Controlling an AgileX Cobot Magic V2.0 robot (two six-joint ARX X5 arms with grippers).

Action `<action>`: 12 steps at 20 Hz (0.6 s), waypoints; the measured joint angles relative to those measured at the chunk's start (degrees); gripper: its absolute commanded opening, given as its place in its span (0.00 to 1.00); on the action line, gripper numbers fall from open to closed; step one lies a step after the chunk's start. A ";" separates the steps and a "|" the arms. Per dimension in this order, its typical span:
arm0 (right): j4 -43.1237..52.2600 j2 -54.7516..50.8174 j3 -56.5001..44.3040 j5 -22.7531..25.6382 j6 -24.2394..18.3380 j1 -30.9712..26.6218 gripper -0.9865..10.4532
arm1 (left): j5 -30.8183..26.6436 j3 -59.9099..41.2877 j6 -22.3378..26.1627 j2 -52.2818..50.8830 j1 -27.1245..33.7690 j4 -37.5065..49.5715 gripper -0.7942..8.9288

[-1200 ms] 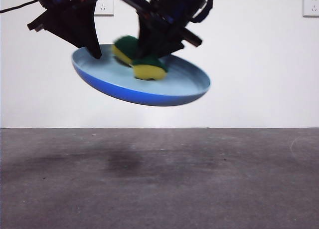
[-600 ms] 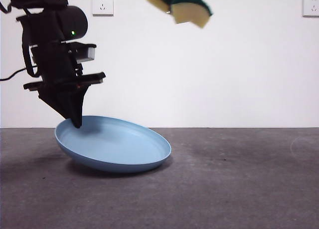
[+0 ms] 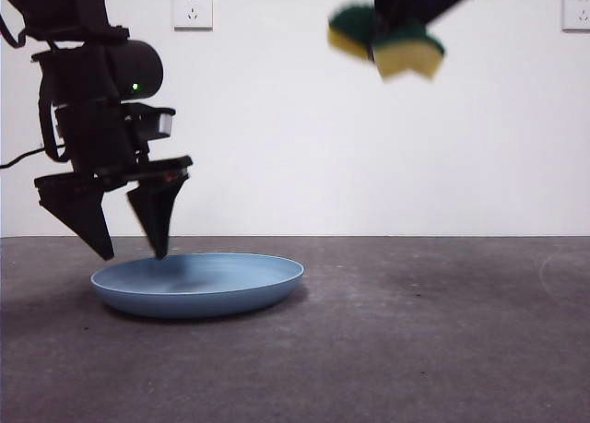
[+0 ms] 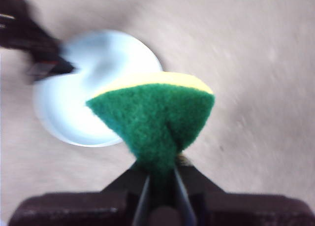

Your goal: Pick up the plate,pick up the cloth,clean the plate with the cloth

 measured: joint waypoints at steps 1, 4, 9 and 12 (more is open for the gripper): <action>0.00 2.19 0.00 0.00 0.28 -0.94 0.07 | 0.11 0.00 -0.61 -1.73 -0.68 0.26 0.69; 1.51 8.79 0.00 0.02 0.74 -2.89 0.07 | 0.22 0.00 -3.08 -10.54 -3.34 4.76 0.69; 5.05 19.34 0.00 -0.02 2.38 -4.85 0.07 | -6.86 0.02 -4.33 -22.56 -9.92 9.31 0.68; 5.03 25.88 0.00 -0.02 2.62 -6.78 0.07 | -11.74 -2.62 -4.42 -27.39 -14.21 13.33 0.68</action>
